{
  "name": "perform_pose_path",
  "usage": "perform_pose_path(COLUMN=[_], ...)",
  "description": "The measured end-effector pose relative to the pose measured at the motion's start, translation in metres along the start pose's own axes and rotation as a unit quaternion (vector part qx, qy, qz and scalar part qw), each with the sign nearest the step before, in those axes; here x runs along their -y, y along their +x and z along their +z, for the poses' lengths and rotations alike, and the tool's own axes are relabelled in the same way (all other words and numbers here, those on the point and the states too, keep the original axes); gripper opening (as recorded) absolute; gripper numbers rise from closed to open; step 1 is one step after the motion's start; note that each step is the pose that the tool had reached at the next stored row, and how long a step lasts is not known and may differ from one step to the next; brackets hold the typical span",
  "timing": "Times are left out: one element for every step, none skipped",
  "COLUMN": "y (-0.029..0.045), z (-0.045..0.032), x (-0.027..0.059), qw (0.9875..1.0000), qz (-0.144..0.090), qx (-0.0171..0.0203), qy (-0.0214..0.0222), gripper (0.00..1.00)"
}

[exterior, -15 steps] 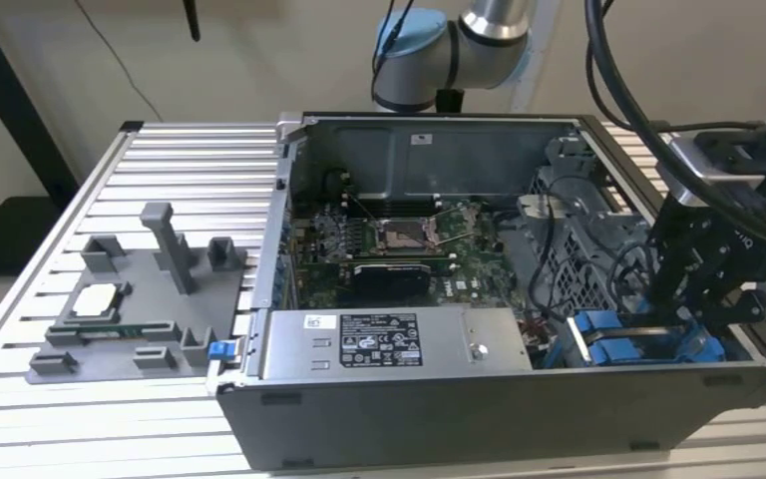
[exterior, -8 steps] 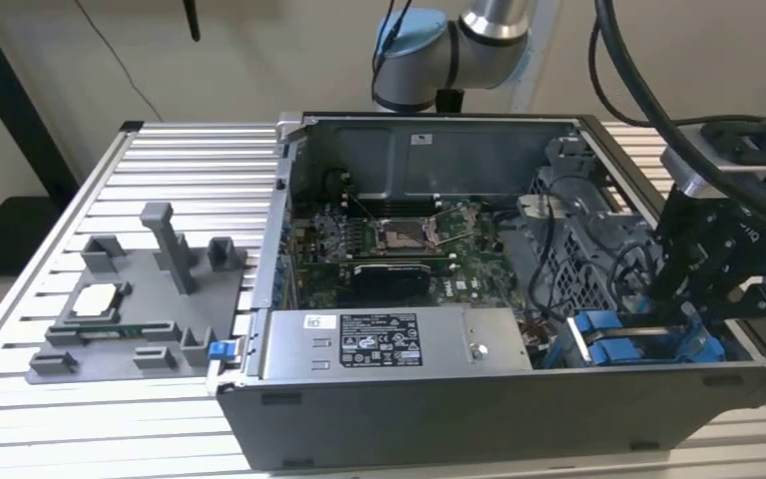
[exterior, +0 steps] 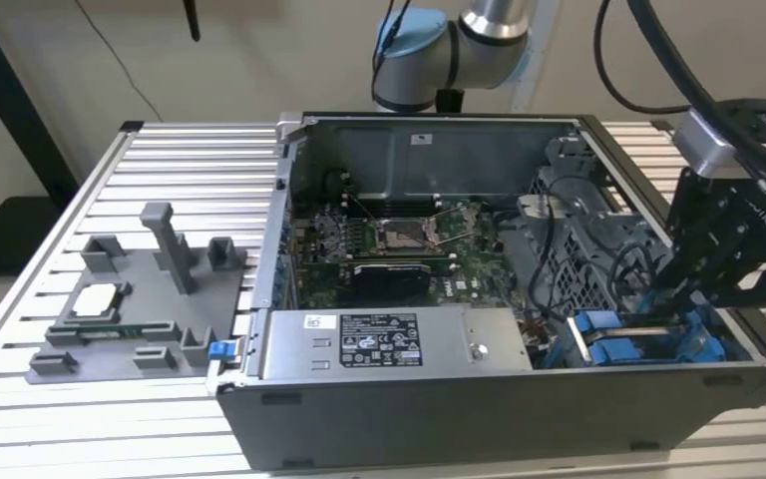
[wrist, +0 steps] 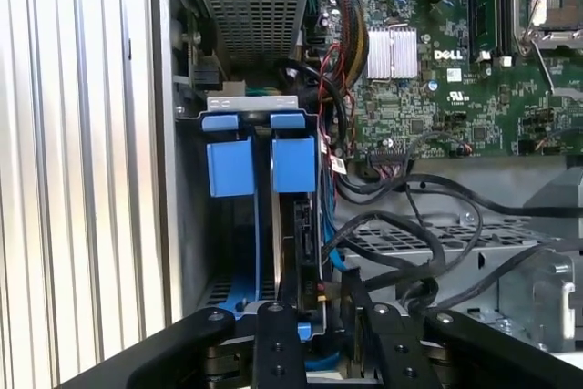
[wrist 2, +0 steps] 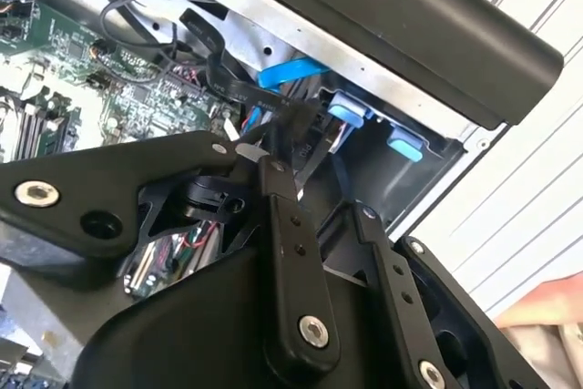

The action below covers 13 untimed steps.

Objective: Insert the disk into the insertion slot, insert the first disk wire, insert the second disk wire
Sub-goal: 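Insert the first disk wire, then insert the second disk wire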

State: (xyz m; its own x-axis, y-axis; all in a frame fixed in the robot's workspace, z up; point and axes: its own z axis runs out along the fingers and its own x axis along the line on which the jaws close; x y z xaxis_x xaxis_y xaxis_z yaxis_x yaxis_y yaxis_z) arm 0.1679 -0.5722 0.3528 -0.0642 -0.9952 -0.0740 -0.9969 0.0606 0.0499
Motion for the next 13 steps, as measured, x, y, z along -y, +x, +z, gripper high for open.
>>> perform_pose_path(y=[-0.0001, -0.0002, -0.0003, -0.0004, -0.0005, -0.0005, -0.0006, -0.0007, -0.0007, -0.0007, -0.0008, -0.0008, -0.0008], z=[-0.0014, -0.0027, -0.0040, -0.0051, -0.0064, -0.0075, -0.0085, -0.0094, -0.0100, -0.0102, -0.0101, -0.0102, -0.0103], x=[-0.0001, -0.0001, -0.0002, -0.0003, -0.0003, -0.0004, -0.0004, -0.0005, -0.0005, -0.0005, -0.0005, -0.0005, -0.0005], qw=[1.0000, 1.0000, 1.0000, 1.0000, 1.0000, 1.0000, 1.0000, 1.0000, 1.0000, 1.0000, 1.0000, 1.0000, 1.0000], qz=[0.000, 0.000, 0.000, 0.000, 0.000, 0.000, 0.000, 0.000, 0.000, 0.000, 0.000, 0.000, 0.000], qx=[0.0000, -0.0001, 0.0000, 0.0000, 0.0000, 0.0000, 0.0000, 0.0000, 0.0000, 0.0000, 0.0001, 0.0001, 0.0000], qy=[-0.0001, -0.0002, -0.0003, -0.0004, -0.0004, -0.0005, -0.0005, -0.0006, -0.0006, -0.0006, -0.0006, -0.0006, -0.0006], gripper=[1.00, 1.00, 1.00, 1.00, 1.00, 1.00, 1.00, 1.00, 1.00, 1.00, 1.00, 1.00, 1.00])
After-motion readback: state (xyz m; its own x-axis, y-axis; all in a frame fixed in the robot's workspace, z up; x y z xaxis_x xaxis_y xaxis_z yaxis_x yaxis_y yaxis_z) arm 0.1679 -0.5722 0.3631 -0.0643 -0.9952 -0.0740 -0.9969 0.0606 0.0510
